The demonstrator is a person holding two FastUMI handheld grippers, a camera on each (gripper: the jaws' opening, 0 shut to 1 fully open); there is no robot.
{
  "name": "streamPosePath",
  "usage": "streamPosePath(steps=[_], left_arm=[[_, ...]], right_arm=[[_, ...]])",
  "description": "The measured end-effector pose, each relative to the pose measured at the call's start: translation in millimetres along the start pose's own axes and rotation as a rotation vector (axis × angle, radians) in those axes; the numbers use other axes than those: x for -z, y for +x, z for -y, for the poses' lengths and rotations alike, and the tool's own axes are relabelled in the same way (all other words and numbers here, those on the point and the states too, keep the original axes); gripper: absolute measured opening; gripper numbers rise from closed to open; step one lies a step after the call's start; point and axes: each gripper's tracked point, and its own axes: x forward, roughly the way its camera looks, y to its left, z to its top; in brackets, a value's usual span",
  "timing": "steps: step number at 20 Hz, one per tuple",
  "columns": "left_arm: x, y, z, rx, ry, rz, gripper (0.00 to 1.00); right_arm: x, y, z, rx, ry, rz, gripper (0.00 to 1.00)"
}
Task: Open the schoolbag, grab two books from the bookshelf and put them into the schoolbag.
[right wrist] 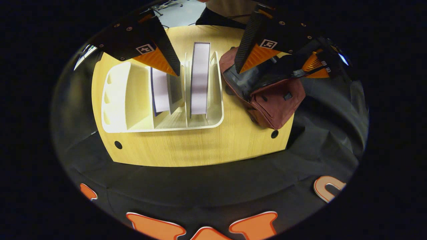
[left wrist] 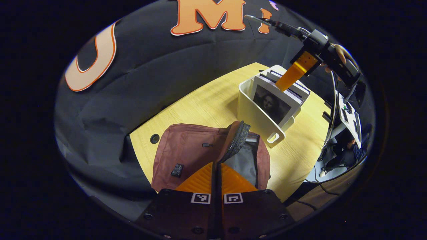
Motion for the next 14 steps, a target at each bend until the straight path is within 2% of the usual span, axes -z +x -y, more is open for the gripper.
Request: streamPosePath(steps=[3, 7, 11, 12, 13, 14], left_arm=[[1, -1, 1, 0.005, -0.005, -0.006, 0.01], [5, -1, -2, 0.002, -0.002, -0.016, 0.01], [4, -1, -3, -0.006, 0.011, -0.014, 0.00], [4, -1, -4, -0.008, 0.015, -0.014, 0.00], [4, -1, -3, -0.009, 0.018, -0.013, 0.00], [3, -1, -4, -0.011, 0.018, -0.014, 0.01]], right_arm=[[3, 22, 2, 0.047, -0.040, -0.054, 0.98], [-2, 40, 13, 0.099, -0.024, -0.074, 0.98], [0, 51, 16, 0.118, -0.022, -0.093, 0.80], [1, 53, 17, 0.123, -0.020, -0.097, 0.63], [3, 55, 18, 0.123, -0.016, -0.099, 0.69], [4, 56, 16, 0.117, -0.014, -0.107, 0.62]])
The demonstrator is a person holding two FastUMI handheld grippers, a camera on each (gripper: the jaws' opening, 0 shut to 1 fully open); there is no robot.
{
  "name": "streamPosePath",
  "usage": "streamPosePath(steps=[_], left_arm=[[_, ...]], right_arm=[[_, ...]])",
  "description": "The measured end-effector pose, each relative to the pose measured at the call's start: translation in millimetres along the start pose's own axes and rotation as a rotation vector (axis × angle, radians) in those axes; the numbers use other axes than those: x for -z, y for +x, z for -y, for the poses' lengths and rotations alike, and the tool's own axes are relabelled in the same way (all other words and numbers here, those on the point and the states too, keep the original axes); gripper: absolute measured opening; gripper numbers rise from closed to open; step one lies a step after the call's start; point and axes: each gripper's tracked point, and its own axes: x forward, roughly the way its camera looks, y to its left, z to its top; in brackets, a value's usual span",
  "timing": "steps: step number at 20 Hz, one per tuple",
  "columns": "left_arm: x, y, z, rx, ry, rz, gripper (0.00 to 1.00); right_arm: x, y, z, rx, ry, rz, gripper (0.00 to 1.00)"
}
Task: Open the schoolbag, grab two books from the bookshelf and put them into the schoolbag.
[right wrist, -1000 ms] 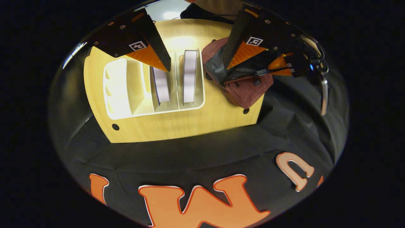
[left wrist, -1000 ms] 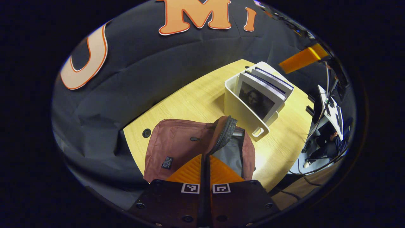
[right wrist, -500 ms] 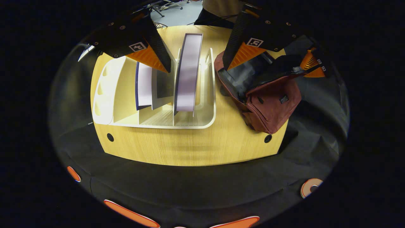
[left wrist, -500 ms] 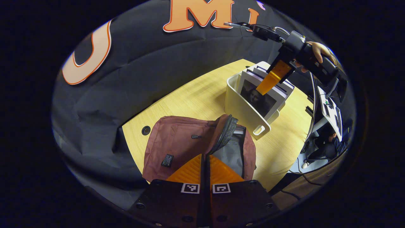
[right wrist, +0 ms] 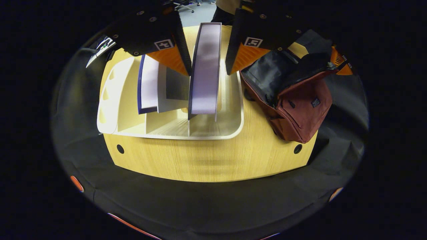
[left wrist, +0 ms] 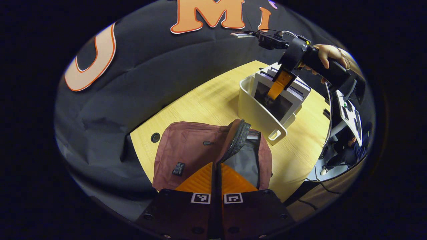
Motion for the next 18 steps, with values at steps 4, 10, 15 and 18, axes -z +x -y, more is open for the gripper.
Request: streamPosePath(steps=[4, 10, 15, 18], left_arm=[[0, 0, 1, 0.001, -0.003, -0.004, 0.00], [2, -1, 1, -0.005, -0.002, 0.003, 0.01], [6, 0, 2, -0.019, 0.010, 0.002, 0.01], [6, -1, 4, -0.023, 0.028, 0.004, 0.01]], right_arm=[[-3, -1, 4, 0.010, 0.022, 0.027, 0.38], [-3, -32, 4, -0.009, 0.057, 0.077, 0.34], [-5, -97, 12, -0.021, 0.097, 0.175, 0.33], [-2, -148, 16, -0.035, 0.108, 0.264, 0.33]])
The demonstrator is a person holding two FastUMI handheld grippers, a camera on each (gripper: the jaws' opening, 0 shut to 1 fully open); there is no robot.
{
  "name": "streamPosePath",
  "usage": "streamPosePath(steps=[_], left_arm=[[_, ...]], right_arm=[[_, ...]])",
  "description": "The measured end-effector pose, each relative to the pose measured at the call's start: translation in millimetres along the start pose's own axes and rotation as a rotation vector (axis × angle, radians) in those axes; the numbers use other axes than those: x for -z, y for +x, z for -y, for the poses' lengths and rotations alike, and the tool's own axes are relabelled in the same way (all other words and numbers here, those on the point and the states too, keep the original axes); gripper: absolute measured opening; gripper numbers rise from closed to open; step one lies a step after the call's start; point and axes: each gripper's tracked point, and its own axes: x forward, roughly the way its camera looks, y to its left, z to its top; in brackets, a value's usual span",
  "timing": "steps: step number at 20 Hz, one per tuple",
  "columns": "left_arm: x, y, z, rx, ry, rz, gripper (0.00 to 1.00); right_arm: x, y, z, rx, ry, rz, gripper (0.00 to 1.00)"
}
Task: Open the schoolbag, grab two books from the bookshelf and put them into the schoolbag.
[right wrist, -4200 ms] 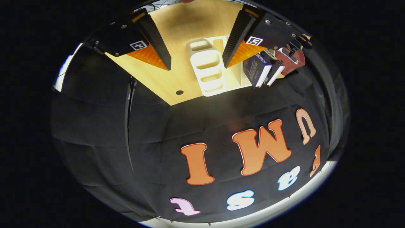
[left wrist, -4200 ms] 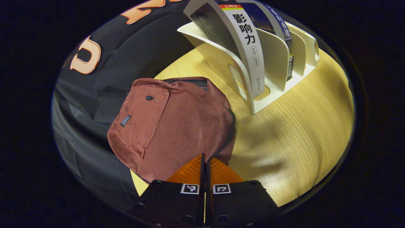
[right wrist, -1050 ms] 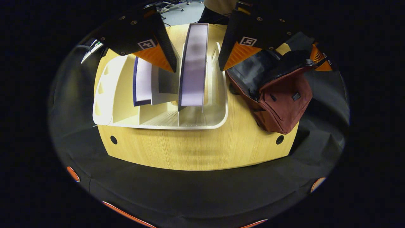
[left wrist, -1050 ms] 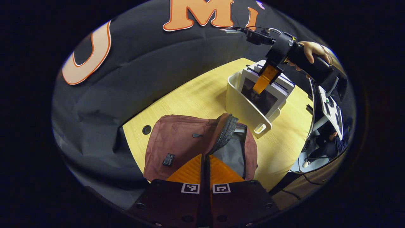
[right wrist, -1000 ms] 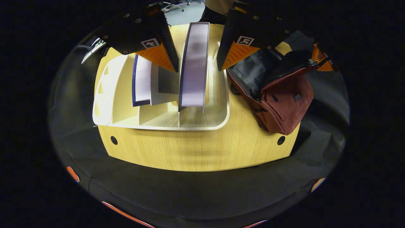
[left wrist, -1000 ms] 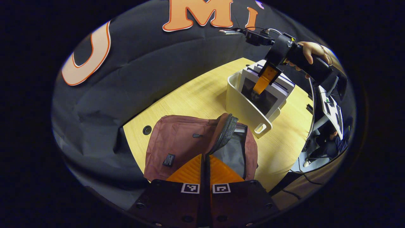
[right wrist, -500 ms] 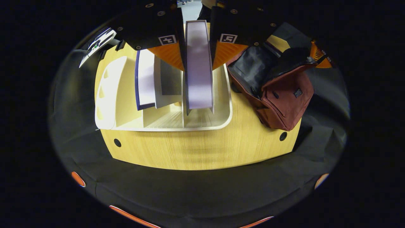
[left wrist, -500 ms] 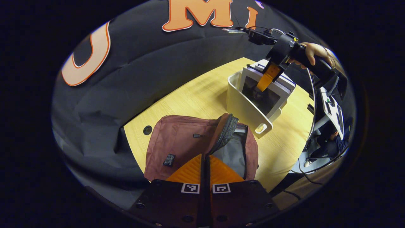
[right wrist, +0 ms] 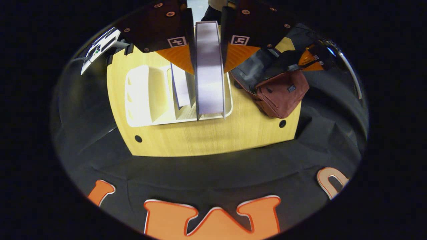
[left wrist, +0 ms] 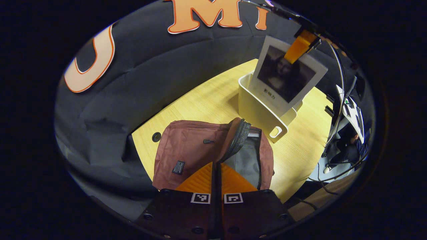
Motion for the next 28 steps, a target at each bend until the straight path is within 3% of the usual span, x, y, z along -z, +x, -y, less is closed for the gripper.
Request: streamPosePath(steps=[4, 8, 16, 22, 28], left_arm=[[2, 2, -1, -0.007, -0.001, 0.001, 0.00], [2, -1, -3, -0.025, -0.001, 0.009, 0.01], [-7, -10, -4, -0.032, -0.006, 0.022, 0.01], [-17, -21, -2, -0.044, 0.006, 0.019, 0.01], [-28, -25, -3, -0.057, 0.042, 0.013, 0.01]], right_arm=[[9, -61, -18, -0.134, 0.070, 0.093, 0.33], [47, -83, -20, -0.188, 0.118, 0.140, 0.32], [124, -20, -65, -0.443, 0.389, 0.118, 0.32], [153, 47, -90, -0.568, 0.598, 0.138, 0.31], [148, 104, -118, -0.589, 0.704, 0.165, 0.31]])
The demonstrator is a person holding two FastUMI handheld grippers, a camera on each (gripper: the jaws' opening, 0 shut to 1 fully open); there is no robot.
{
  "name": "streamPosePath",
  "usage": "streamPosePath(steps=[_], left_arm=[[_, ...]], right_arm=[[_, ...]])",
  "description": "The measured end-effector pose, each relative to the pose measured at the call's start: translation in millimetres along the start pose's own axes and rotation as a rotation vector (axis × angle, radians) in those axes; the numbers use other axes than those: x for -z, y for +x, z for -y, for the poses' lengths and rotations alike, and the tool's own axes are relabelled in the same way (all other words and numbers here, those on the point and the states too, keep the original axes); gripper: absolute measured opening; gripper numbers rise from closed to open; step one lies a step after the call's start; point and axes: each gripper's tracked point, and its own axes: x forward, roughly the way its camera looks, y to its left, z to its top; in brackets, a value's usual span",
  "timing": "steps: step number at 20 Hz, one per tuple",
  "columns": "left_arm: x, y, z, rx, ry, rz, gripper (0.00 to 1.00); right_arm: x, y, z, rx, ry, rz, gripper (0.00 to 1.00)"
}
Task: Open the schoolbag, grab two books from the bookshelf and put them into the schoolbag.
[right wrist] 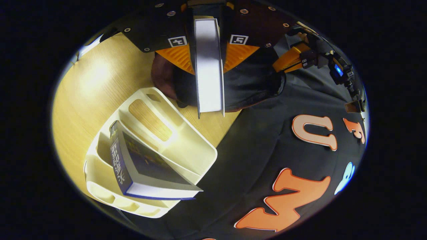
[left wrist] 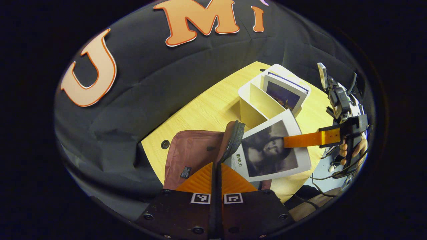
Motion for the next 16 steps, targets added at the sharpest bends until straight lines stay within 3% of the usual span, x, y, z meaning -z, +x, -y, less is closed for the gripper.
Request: streamPosePath(steps=[5, 11, 12, 13, 15, 16], left_arm=[[-12, 1, 7, -0.001, 0.037, 0.017, 0.01], [-24, 4, 14, -0.005, 0.097, 0.038, 0.01], [-25, 5, 12, -0.010, 0.098, 0.035, 0.00], [-24, 8, 10, -0.012, 0.094, 0.029, 0.01], [-19, 11, 11, -0.002, 0.071, 0.011, 0.01], [-17, 11, 10, 0.000, 0.063, 0.007, 0.01]], right_arm=[[11, 41, -11, 0.011, -0.042, 0.028, 0.31], [40, 84, -26, 0.026, -0.076, -0.042, 0.31], [44, 89, -25, 0.038, -0.083, -0.066, 0.33], [49, 91, -22, 0.058, -0.103, -0.086, 0.45], [53, 93, -13, 0.107, -0.150, -0.117, 0.25], [54, 93, -7, 0.131, -0.170, -0.123, 0.45]])
